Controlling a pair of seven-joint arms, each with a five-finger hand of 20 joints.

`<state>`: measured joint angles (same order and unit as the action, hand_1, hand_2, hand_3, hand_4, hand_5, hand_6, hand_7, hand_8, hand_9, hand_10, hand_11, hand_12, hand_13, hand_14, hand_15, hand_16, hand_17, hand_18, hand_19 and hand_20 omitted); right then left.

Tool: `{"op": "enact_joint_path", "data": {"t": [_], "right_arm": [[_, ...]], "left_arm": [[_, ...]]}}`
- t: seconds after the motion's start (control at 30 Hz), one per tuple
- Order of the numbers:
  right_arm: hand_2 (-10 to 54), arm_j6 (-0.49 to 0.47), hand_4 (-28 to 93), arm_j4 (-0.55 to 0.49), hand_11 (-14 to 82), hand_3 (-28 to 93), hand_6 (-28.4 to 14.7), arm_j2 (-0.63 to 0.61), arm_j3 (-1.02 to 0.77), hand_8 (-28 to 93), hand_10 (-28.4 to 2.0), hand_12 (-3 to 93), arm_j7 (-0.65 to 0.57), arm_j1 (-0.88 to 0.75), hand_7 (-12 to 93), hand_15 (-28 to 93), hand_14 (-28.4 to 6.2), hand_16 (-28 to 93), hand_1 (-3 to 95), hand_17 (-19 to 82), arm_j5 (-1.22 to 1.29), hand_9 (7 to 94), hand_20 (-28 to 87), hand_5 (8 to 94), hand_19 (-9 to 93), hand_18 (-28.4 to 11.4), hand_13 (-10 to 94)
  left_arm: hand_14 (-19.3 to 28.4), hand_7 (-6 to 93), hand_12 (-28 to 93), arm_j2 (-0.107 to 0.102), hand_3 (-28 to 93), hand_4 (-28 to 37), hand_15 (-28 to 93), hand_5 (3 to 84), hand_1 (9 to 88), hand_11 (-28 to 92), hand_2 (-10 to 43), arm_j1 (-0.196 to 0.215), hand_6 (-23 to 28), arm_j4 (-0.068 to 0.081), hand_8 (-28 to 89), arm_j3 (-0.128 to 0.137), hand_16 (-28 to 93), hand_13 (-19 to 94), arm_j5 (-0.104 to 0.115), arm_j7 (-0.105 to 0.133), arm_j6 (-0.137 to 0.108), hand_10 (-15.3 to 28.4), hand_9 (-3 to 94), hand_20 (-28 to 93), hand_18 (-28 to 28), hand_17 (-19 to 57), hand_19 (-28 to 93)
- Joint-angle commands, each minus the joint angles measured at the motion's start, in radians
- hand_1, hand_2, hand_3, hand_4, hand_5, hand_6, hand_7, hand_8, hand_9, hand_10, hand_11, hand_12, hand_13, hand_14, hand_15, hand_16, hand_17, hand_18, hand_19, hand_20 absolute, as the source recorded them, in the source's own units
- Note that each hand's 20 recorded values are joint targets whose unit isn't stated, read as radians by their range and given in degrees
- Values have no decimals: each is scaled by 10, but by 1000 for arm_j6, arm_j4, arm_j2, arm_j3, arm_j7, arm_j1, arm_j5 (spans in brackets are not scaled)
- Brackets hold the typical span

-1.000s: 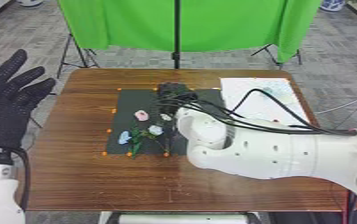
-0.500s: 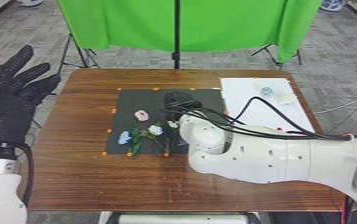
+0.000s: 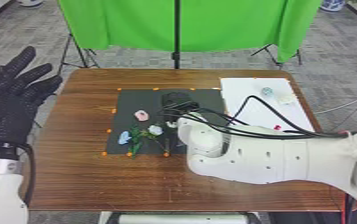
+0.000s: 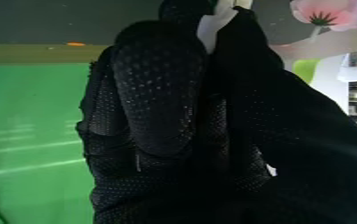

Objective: Arrange flowers

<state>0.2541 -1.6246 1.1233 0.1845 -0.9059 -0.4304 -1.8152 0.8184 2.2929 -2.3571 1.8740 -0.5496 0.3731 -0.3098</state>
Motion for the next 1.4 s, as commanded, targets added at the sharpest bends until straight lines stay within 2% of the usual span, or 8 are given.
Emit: {"op": "enact_joint_path", "data": {"t": [0.03,0.37,0.63,0.83,0.97,1.1,1.27,1.4], "right_arm": [[-95,-19,-283,-8,147,718,5,14,-1,55,-39,328,-5,6,430,552,-13,226,582,398,-22,937,168,757,886,-198,890],[-95,-40,-283,-13,96,699,-8,4,-6,11,-61,321,-8,0,315,546,-27,213,529,385,-6,928,163,738,876,-206,872],[-95,14,-283,-17,219,745,-10,6,17,-16,-109,208,-7,16,238,574,-48,195,436,351,-19,832,177,703,857,-213,827],[-95,41,-282,-17,247,770,-7,10,45,-127,-129,161,-24,35,229,586,-53,184,391,342,-36,794,186,690,854,-219,814],[-95,71,-281,-16,245,766,-14,12,65,-135,-139,160,-49,43,227,609,-61,189,374,341,-73,769,186,680,855,-221,794],[-95,186,-273,9,243,754,-22,37,153,-134,-148,157,-122,94,217,626,-68,182,346,355,-173,759,182,677,864,-227,791],[-95,208,-259,8,244,737,-34,32,146,-130,-158,156,-137,107,202,643,-67,175,316,369,-194,760,168,677,885,-231,797],[-95,202,-241,-20,239,735,-38,-28,104,-125,-165,155,-98,120,195,653,-71,171,300,368,-184,740,144,660,897,-233,791]], "left_arm": [[273,109,116,11,765,-283,538,321,202,248,76,17,72,5,-80,-6,-100,235,-1,4,-1,183,292,119,240,-84,579],[273,108,116,10,768,-283,538,321,203,247,75,16,72,5,-80,-10,-100,235,-1,9,-7,183,292,119,240,-84,579],[272,109,116,18,776,-282,537,322,206,248,76,20,72,4,-80,-7,-101,234,-1,5,-8,183,292,118,240,-84,579],[272,109,116,19,775,-282,537,322,207,248,76,24,73,4,-80,-8,-100,234,-1,6,-2,184,292,118,239,-84,579],[272,109,116,21,774,-282,536,322,207,248,76,26,73,2,-80,-8,-100,234,-3,1,-4,183,292,118,239,-84,579],[272,108,116,25,774,-282,538,322,207,247,76,27,72,1,-80,-8,-100,234,-3,-3,-6,183,292,118,239,-84,579],[273,108,116,32,772,-282,538,321,209,249,78,35,72,-2,-80,-10,-100,234,-4,-3,-15,184,293,118,239,-84,579],[273,109,116,40,773,-282,538,321,208,249,77,51,72,-9,-80,-2,-101,236,-8,-9,-18,183,293,118,240,-84,579]]}}
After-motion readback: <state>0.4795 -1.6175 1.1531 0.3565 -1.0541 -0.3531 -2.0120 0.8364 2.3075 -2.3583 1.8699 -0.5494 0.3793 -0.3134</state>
